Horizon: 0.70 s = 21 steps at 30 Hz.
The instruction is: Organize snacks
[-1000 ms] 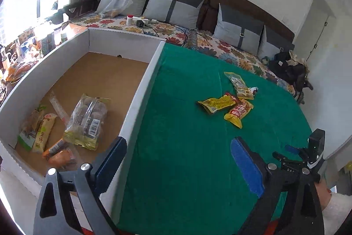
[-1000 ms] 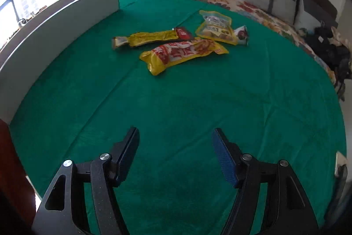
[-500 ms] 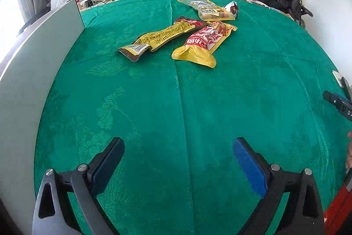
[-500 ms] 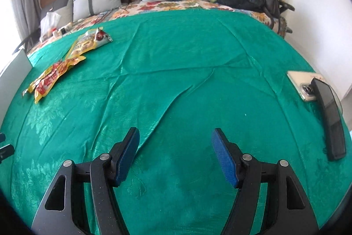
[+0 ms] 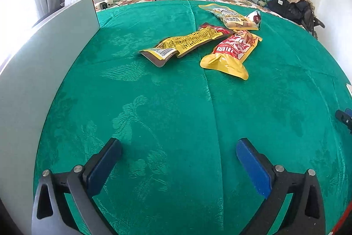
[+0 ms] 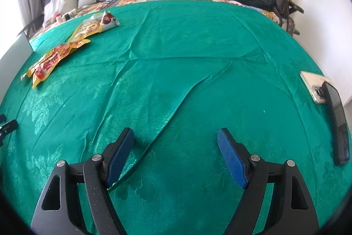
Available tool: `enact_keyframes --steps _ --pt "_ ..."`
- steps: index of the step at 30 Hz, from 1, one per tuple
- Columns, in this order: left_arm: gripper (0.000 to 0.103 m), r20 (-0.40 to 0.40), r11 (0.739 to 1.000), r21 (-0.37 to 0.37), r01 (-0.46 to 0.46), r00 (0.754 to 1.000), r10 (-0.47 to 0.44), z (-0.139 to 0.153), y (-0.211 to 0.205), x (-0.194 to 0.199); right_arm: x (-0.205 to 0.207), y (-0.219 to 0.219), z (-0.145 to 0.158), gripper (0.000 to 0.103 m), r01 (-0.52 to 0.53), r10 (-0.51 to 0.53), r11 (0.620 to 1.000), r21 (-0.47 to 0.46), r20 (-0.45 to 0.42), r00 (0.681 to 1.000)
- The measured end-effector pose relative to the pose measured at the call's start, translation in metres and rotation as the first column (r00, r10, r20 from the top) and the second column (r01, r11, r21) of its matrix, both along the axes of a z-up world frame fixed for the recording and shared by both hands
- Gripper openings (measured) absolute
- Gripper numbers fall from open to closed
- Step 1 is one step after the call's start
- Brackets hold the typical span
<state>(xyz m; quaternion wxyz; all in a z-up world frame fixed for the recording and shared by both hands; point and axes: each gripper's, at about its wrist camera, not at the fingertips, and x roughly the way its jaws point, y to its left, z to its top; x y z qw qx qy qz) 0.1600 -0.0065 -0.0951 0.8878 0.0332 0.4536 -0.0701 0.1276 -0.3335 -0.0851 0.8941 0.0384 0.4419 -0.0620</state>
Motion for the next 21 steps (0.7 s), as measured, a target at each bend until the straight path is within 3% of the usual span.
enact_keyframes --steps 21 --pt "0.103 0.000 1.000 0.000 0.001 1.000 -0.001 0.0000 0.0001 0.0004 0.0002 0.0013 -0.0012 0.088 -0.007 0.007 1.000 0.001 -0.004 1.000"
